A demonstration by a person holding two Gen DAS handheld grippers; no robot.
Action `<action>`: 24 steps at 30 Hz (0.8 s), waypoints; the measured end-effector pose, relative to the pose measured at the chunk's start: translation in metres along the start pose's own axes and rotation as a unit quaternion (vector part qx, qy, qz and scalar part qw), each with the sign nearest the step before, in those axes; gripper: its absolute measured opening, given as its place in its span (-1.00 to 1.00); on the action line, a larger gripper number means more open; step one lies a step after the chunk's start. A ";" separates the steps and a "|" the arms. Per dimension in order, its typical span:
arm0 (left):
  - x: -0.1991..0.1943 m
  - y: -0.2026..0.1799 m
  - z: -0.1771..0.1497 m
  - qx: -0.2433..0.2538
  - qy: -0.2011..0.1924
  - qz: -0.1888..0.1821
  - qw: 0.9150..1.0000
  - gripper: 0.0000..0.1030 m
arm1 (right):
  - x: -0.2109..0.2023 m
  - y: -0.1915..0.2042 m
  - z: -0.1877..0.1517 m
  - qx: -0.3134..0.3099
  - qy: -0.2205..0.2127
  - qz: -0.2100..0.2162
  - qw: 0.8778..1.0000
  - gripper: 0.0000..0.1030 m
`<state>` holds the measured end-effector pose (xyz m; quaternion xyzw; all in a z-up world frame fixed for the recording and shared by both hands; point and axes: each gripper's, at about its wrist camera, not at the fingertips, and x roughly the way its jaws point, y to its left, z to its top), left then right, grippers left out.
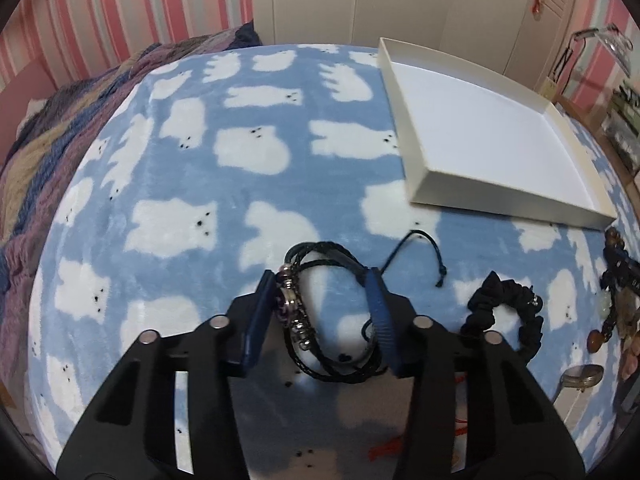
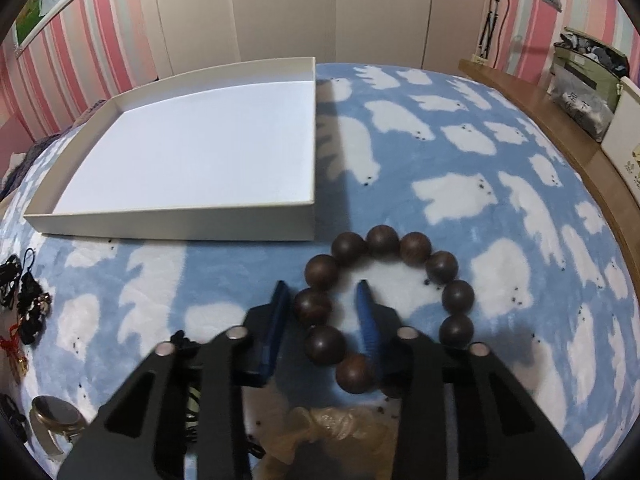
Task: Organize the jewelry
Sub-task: 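Close left tool on leather bracelet while right tool closes on wooden bead bracelet, then carry both bracelets into the white tray and open both tools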
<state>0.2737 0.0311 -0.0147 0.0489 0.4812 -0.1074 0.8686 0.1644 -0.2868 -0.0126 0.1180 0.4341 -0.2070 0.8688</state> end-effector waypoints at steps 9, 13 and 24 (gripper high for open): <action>0.001 -0.015 0.000 0.019 0.006 0.023 1.000 -0.76 | -0.004 -0.005 0.003 0.004 -0.014 0.015 1.000 -0.63; -0.014 -0.024 0.004 0.024 -0.011 0.030 0.999 -0.76 | -0.016 -0.012 0.008 0.013 -0.034 0.015 0.999 -0.63; -0.073 -0.072 0.043 0.044 -0.079 0.021 0.996 -0.76 | -0.056 -0.024 0.039 0.028 -0.092 0.032 0.995 -0.63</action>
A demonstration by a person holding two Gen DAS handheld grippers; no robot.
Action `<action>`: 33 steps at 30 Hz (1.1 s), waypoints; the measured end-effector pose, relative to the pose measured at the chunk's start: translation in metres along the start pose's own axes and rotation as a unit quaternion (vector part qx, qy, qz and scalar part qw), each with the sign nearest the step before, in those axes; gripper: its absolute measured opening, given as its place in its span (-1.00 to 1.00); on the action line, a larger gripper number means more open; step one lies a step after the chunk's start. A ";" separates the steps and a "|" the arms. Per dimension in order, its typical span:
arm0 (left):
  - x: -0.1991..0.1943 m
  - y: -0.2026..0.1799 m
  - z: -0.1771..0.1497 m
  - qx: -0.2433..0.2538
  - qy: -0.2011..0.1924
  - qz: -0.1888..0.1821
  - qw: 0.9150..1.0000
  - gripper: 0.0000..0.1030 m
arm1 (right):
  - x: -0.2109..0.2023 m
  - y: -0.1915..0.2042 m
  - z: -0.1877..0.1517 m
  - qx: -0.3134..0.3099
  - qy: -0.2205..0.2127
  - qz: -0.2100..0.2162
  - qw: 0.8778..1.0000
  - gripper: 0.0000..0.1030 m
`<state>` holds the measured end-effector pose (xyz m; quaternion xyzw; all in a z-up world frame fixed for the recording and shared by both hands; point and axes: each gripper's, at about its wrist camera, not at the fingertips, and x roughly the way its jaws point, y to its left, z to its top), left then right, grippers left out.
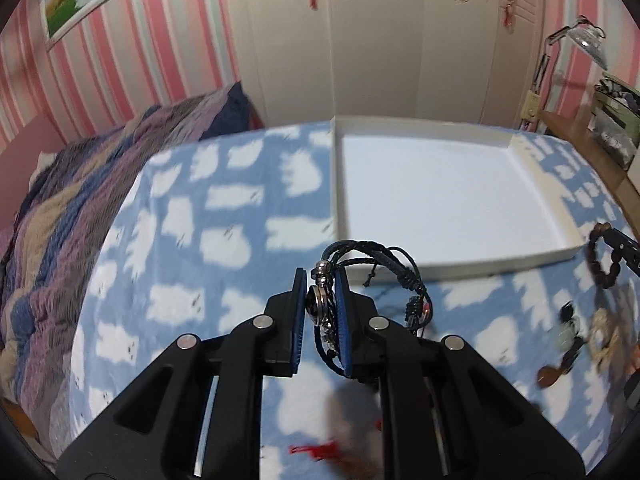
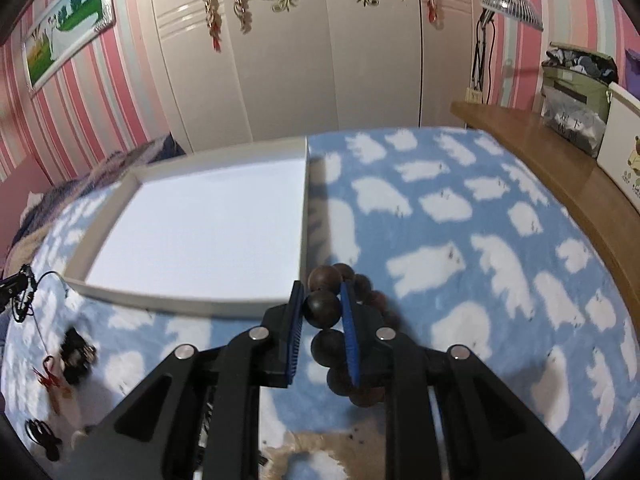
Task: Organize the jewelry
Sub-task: 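Carry both bracelets into the white tray and open both tools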
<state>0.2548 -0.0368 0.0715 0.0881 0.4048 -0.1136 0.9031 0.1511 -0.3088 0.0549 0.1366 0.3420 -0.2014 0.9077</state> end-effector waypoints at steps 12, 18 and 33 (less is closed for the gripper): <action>0.042 -0.050 0.060 0.018 0.026 -0.031 0.999 -0.76 | 0.031 0.040 0.060 -0.017 -0.001 0.036 0.999 -0.63; 0.087 -0.064 0.085 0.013 0.053 -0.042 0.998 -0.76 | 0.066 0.065 0.086 -0.032 0.014 0.032 0.999 -0.63; 0.181 -0.073 0.132 0.004 0.089 -0.022 0.996 -0.76 | 0.158 0.109 0.124 -0.050 0.073 0.027 0.996 -0.64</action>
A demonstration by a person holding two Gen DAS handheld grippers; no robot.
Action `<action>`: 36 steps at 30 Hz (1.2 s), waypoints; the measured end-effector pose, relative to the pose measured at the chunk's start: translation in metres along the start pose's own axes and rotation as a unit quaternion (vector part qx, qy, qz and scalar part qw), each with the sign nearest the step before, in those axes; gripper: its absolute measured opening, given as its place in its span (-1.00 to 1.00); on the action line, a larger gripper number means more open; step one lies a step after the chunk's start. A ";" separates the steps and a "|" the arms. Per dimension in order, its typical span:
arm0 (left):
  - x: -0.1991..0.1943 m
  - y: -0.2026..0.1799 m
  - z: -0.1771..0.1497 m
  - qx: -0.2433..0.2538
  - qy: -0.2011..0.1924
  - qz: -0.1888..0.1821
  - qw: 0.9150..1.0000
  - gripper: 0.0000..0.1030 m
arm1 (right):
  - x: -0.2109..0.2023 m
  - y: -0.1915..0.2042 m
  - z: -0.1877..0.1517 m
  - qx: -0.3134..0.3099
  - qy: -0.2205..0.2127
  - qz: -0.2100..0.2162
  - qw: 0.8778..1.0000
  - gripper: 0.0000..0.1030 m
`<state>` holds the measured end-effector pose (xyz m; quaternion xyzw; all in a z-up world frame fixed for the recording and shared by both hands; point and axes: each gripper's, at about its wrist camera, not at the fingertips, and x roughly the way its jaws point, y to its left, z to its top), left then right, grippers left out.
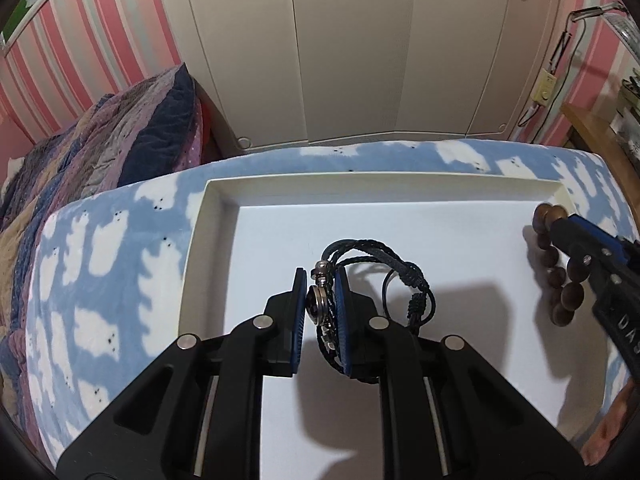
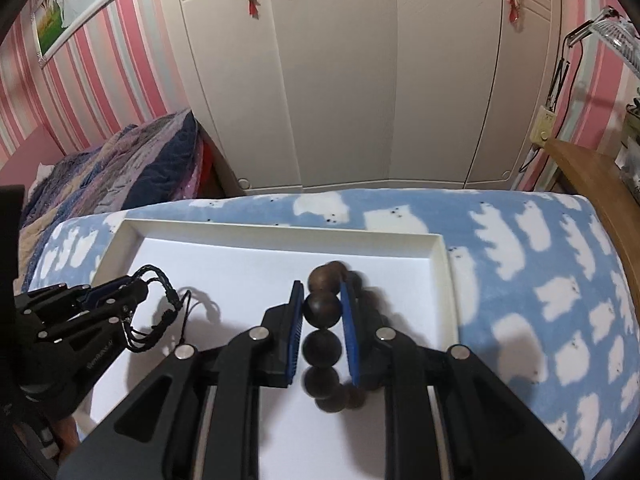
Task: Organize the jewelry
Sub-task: 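Carry both bracelets into the white tray and open both tools, then lift both open tools away from the tray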
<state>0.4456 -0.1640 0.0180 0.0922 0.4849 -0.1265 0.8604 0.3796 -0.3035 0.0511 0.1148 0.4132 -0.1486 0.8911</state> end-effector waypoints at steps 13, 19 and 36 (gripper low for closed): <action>0.032 0.010 0.006 -0.004 0.028 0.012 1.000 -0.76 | 0.050 0.015 0.005 0.000 0.042 0.002 0.999 -0.63; 0.035 -0.007 0.005 0.005 0.027 0.028 0.999 -0.74 | 0.063 0.012 0.000 0.015 0.070 0.017 0.997 -0.63; -0.041 -0.003 0.000 -0.008 0.013 0.040 0.999 0.32 | -0.009 0.005 -0.001 0.005 0.041 0.042 0.998 0.19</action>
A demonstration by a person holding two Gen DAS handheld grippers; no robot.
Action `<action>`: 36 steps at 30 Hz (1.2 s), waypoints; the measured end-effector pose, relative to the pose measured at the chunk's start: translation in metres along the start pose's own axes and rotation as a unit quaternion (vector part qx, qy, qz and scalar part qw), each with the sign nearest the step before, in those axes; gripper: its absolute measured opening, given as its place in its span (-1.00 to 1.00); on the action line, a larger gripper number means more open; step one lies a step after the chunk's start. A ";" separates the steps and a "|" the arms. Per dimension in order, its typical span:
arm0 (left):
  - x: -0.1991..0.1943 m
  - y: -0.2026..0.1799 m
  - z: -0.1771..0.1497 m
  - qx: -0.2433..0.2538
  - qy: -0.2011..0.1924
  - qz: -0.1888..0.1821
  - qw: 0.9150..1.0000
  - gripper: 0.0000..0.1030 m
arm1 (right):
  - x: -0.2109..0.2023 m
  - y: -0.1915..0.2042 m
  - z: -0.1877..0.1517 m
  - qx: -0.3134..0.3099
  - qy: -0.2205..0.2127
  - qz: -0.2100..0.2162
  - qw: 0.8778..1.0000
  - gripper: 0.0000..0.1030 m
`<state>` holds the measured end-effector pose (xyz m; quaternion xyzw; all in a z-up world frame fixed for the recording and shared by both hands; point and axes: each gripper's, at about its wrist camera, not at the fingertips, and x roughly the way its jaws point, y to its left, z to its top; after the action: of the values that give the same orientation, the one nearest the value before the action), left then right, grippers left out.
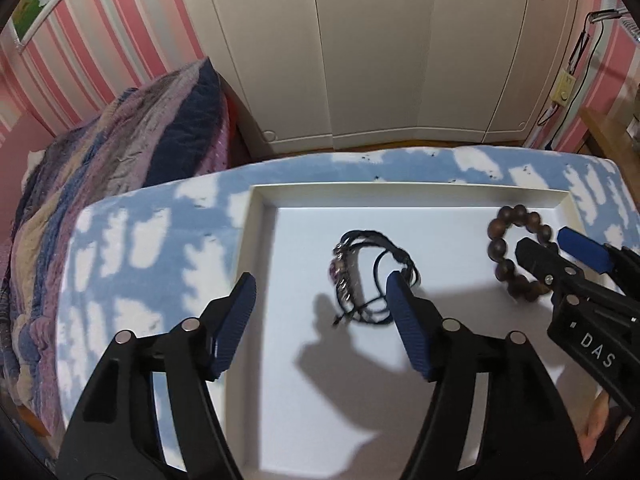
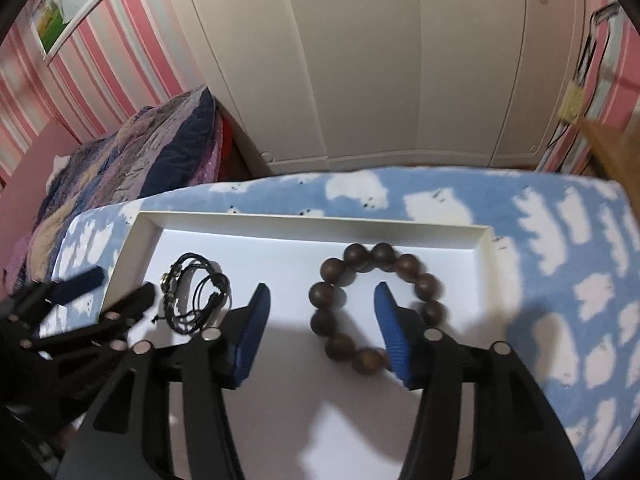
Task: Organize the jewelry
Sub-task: 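Lift both open tools away from the tray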
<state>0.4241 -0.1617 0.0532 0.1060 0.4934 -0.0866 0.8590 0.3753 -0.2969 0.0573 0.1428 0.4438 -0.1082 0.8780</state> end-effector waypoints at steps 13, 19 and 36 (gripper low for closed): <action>-0.101 0.049 -0.085 -0.010 -0.069 -0.040 0.997 0.92 | -0.092 -0.004 -0.068 0.006 -0.073 -0.008 0.997 0.64; -0.137 0.054 -0.133 -0.001 -0.114 -0.036 0.993 0.94 | -0.147 -0.005 -0.110 -0.014 -0.132 -0.016 0.991 0.90; -0.165 0.084 -0.222 -0.041 -0.135 -0.068 0.988 0.94 | -0.183 -0.029 -0.203 -0.005 -0.146 -0.043 0.988 0.96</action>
<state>0.1789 -0.0139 0.0955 0.0247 0.3822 -0.1378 0.9134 0.1078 -0.2427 0.0864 0.1022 0.3166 -0.1630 0.9288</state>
